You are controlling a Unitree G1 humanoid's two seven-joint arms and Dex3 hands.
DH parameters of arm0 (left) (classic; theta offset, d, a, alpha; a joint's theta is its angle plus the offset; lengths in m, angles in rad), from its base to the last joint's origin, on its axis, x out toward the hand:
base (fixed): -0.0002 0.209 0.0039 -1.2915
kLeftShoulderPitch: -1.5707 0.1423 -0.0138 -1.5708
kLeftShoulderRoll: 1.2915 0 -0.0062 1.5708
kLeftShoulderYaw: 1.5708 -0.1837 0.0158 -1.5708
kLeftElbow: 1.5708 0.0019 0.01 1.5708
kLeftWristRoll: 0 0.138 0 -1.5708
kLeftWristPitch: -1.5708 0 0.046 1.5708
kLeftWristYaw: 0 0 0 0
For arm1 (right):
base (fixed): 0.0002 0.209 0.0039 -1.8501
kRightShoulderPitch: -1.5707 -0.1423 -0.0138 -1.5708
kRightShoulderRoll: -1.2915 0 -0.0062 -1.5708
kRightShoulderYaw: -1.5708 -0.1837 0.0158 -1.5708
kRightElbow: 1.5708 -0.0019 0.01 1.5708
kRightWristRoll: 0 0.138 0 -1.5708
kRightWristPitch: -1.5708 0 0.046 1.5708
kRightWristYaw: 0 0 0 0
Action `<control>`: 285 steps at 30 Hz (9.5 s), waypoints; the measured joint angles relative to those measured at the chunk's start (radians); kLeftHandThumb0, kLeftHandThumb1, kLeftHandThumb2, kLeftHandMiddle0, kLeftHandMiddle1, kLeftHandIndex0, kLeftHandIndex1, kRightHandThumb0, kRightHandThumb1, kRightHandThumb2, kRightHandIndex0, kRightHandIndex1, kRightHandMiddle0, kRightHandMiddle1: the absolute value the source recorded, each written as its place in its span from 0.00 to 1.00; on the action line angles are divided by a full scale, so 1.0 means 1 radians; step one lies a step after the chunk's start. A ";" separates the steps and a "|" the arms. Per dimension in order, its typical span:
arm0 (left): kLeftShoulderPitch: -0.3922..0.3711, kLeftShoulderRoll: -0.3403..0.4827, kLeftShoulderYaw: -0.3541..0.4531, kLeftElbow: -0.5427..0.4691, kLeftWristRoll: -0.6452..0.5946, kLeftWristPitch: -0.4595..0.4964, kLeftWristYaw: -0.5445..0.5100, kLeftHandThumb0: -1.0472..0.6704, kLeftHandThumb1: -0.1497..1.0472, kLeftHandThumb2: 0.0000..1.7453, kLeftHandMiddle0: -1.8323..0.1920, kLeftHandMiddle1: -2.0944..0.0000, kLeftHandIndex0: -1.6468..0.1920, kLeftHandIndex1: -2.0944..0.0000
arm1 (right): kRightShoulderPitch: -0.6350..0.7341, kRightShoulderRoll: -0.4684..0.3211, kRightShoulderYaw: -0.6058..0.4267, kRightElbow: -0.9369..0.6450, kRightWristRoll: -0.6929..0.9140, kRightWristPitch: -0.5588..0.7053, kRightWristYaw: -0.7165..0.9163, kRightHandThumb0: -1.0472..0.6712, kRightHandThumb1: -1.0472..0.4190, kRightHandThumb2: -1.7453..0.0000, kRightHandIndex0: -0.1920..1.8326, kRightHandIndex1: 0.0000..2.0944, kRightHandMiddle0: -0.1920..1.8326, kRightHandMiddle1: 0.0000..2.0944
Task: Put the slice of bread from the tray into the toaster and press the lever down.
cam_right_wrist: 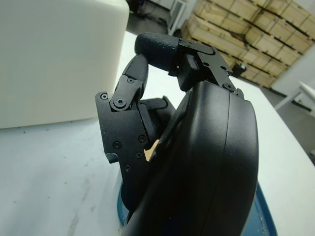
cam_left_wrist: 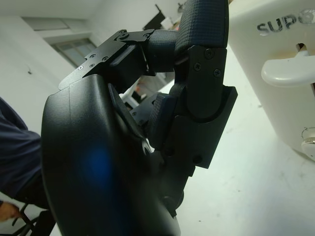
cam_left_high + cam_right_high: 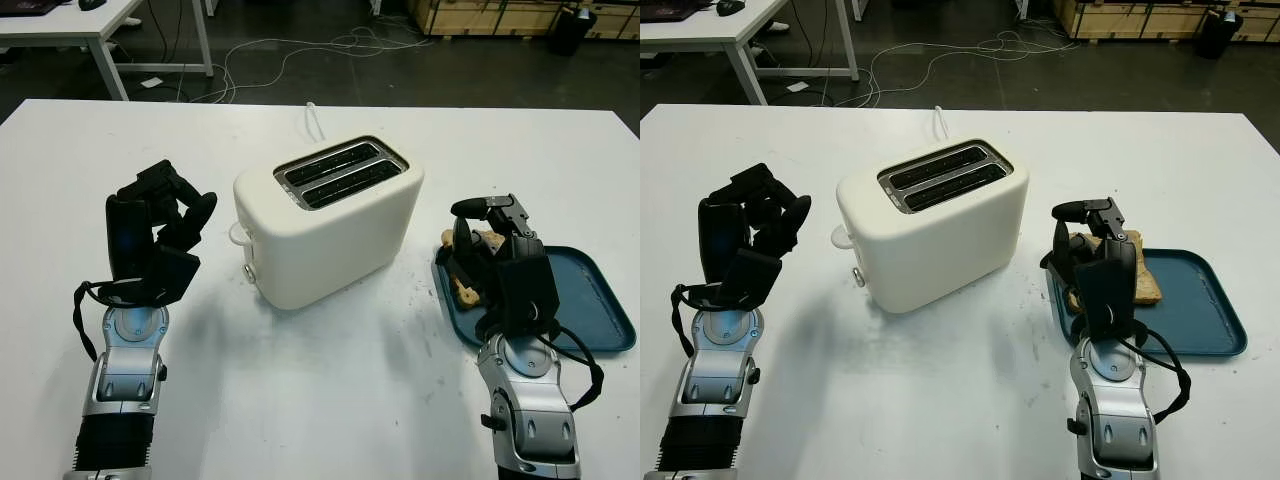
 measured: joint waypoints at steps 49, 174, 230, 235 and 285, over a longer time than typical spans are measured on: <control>-0.002 0.001 0.002 -0.002 -0.001 -0.007 -0.015 0.16 0.89 0.23 0.26 0.21 0.32 0.17 | -1.259 -0.688 0.593 1.655 -0.730 -0.593 0.547 0.54 0.20 0.99 0.49 0.00 0.45 0.00; 0.001 0.004 0.004 -0.003 -0.001 -0.026 -0.017 0.15 0.89 0.22 0.26 0.21 0.32 0.18 | -1.132 -0.710 0.752 1.670 -0.889 -0.659 0.065 0.53 0.09 0.96 0.48 0.63 0.56 0.35; 0.002 0.005 0.006 -0.003 -0.005 -0.027 -0.018 0.16 0.89 0.22 0.27 0.20 0.33 0.18 | -1.121 -0.651 0.648 1.709 -0.742 -0.386 0.754 0.19 0.23 0.99 0.27 0.03 0.27 0.02; 0.002 0.005 0.007 -0.003 -0.005 -0.028 -0.018 0.15 0.89 0.22 0.27 0.20 0.33 0.18 | -1.107 -0.651 0.673 1.703 -0.749 -0.409 0.744 0.16 0.20 1.00 0.37 0.10 0.39 0.04; 0.003 0.005 0.009 -0.003 -0.010 -0.043 -0.017 0.16 0.89 0.22 0.27 0.20 0.33 0.17 | -1.021 -0.658 0.889 1.662 -0.955 -0.622 0.050 0.48 0.09 0.90 0.43 0.71 0.53 0.36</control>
